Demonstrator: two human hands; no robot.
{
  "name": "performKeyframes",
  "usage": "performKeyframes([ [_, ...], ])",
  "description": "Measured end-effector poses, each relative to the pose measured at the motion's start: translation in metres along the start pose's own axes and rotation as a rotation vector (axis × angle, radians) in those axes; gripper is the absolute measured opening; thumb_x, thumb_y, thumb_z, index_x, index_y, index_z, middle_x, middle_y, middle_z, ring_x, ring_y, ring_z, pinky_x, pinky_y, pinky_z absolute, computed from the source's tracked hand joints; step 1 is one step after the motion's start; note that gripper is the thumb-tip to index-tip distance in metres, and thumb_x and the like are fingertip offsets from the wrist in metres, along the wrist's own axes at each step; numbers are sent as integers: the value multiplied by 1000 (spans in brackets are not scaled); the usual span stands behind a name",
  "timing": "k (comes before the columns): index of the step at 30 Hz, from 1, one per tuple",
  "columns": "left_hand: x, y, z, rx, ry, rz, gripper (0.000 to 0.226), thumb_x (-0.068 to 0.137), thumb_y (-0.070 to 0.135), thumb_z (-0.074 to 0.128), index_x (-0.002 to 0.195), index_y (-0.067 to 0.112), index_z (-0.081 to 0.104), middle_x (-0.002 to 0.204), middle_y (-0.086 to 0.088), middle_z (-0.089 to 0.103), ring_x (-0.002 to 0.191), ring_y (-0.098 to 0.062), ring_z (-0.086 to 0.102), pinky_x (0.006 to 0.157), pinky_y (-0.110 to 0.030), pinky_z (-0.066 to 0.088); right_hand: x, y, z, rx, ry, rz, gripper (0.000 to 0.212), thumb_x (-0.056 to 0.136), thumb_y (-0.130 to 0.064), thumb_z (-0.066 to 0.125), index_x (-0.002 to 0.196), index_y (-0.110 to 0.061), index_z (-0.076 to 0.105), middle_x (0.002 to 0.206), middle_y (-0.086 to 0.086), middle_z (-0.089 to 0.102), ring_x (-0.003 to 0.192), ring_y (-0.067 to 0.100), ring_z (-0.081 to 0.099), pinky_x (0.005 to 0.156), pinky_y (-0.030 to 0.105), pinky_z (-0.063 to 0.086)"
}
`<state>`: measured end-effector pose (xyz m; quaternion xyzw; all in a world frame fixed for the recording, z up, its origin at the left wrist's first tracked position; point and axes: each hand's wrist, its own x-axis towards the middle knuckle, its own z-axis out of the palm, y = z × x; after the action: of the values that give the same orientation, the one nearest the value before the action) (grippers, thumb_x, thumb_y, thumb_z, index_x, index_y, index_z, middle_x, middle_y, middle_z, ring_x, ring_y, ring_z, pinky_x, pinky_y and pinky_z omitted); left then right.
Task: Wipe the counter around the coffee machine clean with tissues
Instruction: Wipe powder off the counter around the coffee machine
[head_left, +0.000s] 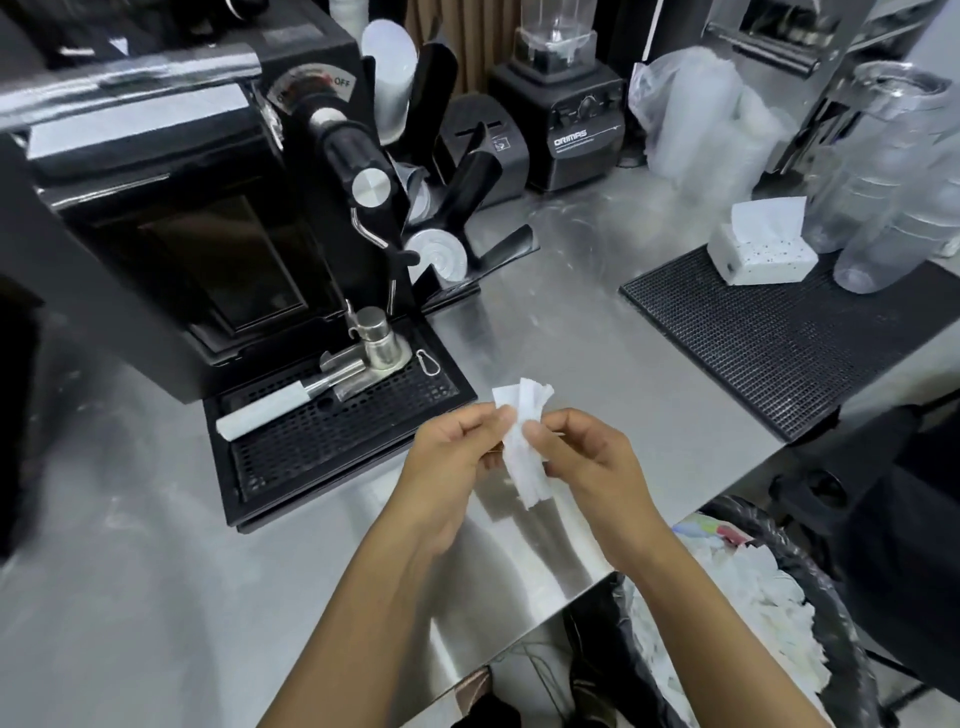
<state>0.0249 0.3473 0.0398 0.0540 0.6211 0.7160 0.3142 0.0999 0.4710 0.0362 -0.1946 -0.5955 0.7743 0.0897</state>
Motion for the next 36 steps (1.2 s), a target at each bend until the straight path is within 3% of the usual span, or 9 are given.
performKeyframes([
  [9,10,10,-22,-20,198,42,14,90,11,64,103,10,59,83,-5,70,72,-14,61,68,-24,51,9,-2,-9,139,146,47,20,72,-26,73,75,-8,65,81,12,60,75,24,53,71,36,45],
  [12,11,5,-17,274,247,148,5,87,21,68,88,16,66,91,-4,67,77,-17,60,78,-30,50,12,1,-8,140,135,36,16,74,-20,74,76,-7,65,79,11,61,74,22,56,71,32,46],
  [15,7,10,-2,373,125,112,31,88,47,61,84,20,74,97,-10,67,85,-14,64,82,-27,50,16,3,-4,109,96,18,25,73,-18,76,82,3,66,81,16,67,75,24,64,72,35,55],
  [18,7,17,9,275,14,3,56,78,61,66,78,4,69,85,-31,64,71,-29,64,69,-53,55,19,5,1,51,67,2,26,74,-14,79,85,6,67,85,29,66,78,31,63,81,48,53],
  [19,10,17,9,264,35,15,57,77,57,69,75,0,67,80,-34,63,68,-33,64,68,-57,53,19,6,2,37,65,-2,25,73,-14,79,83,5,68,82,28,67,77,30,64,79,44,53],
  [21,14,19,8,209,89,39,49,82,43,70,73,-5,65,75,-28,63,67,-32,62,72,-48,52,21,7,0,54,57,8,28,69,-17,78,82,5,67,80,21,69,75,27,66,74,34,54],
  [28,17,28,-13,51,215,10,36,91,28,64,89,-8,64,97,-29,68,77,-30,63,72,-52,52,22,4,-8,231,102,67,19,71,-34,73,74,-16,67,89,2,69,86,18,62,78,32,50],
  [33,18,36,-14,130,97,28,27,94,26,58,82,6,70,82,-13,72,75,-23,66,70,-38,53,30,8,-3,291,65,235,63,78,-64,50,119,-17,57,133,3,57,121,27,56,96,46,51],
  [36,16,35,-7,143,-52,-15,27,97,25,54,96,5,71,93,-15,73,84,-24,69,79,-40,55,31,7,11,388,-157,309,71,79,-64,44,127,-15,60,124,11,64,112,28,62,84,45,54],
])
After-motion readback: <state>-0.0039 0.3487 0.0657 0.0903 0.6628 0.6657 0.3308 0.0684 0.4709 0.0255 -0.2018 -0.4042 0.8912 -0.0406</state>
